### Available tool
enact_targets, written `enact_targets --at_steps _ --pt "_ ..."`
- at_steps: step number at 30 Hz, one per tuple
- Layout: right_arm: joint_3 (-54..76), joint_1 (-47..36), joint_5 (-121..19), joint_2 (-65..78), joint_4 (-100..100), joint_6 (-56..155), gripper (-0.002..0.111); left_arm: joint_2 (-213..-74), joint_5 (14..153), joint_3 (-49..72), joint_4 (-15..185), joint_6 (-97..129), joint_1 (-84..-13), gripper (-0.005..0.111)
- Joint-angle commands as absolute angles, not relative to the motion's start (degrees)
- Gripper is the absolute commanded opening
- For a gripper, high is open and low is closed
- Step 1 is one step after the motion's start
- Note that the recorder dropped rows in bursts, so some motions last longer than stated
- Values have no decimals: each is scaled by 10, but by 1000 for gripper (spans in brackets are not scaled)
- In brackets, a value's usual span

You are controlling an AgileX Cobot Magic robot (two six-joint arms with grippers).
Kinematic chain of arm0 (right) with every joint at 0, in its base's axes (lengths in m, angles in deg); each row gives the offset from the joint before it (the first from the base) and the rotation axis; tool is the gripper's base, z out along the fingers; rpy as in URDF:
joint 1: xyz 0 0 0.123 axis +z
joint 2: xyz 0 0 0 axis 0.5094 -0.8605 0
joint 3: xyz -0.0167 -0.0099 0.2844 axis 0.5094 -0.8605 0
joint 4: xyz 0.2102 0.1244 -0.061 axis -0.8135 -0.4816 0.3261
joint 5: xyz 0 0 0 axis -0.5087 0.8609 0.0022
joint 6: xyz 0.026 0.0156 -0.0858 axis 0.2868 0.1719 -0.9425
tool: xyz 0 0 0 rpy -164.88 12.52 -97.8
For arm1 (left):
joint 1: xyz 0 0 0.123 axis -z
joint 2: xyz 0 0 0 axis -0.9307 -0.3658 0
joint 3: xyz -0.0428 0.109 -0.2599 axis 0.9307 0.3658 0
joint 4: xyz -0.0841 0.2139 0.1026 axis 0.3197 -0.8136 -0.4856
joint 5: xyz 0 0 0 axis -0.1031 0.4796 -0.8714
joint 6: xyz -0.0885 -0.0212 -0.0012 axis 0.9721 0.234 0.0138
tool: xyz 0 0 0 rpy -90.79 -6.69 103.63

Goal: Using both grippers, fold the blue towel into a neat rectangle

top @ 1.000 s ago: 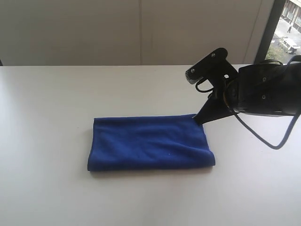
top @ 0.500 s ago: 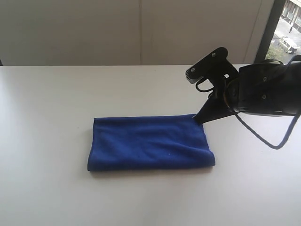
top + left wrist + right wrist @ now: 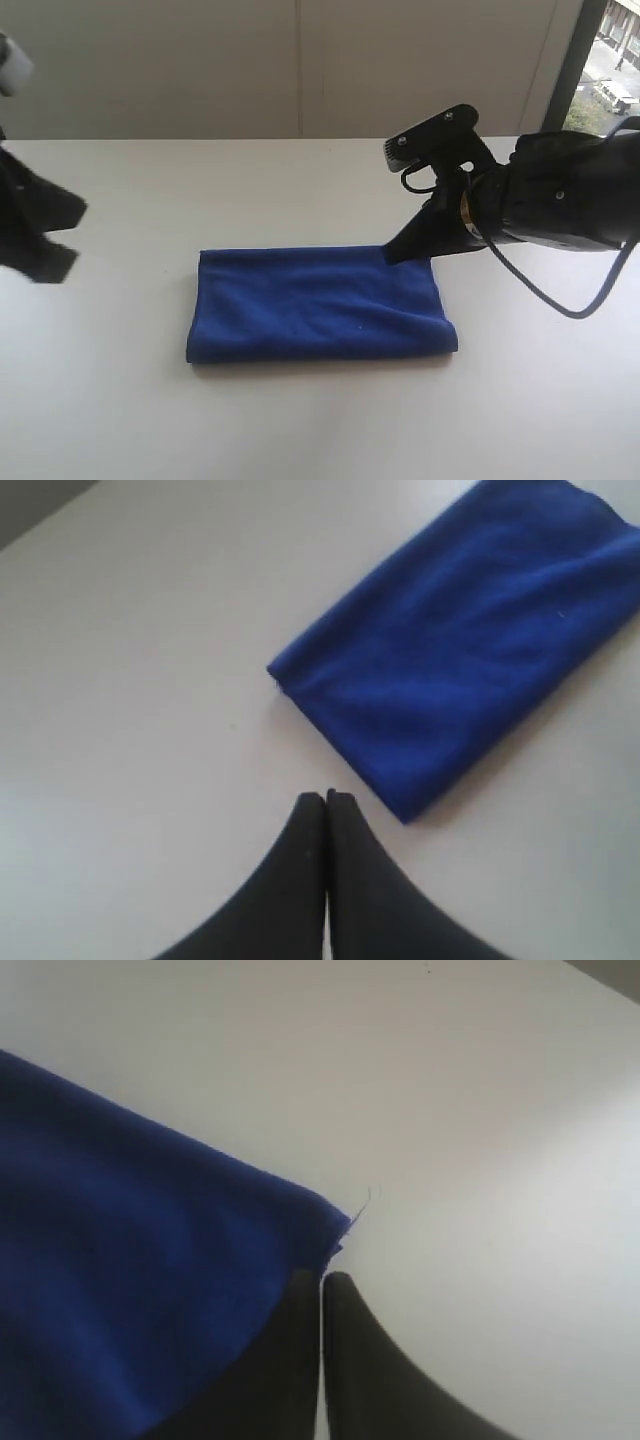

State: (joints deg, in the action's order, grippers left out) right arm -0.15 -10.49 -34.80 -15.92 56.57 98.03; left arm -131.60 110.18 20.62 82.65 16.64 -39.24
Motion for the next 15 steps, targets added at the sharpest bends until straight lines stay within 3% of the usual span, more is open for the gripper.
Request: enact_targets --at_steps 1,5,15 --pt "-7 -106 -371 -153 503 925 0 -1420 908 221 863 169 -392 0" --pt "-7 -106 -415 -162 481 921 0 -1518 811 221 908 169 -392 0" --pt "-38 -105 -427 -226 409 921 0 -1712 748 221 928 245 -392 0"
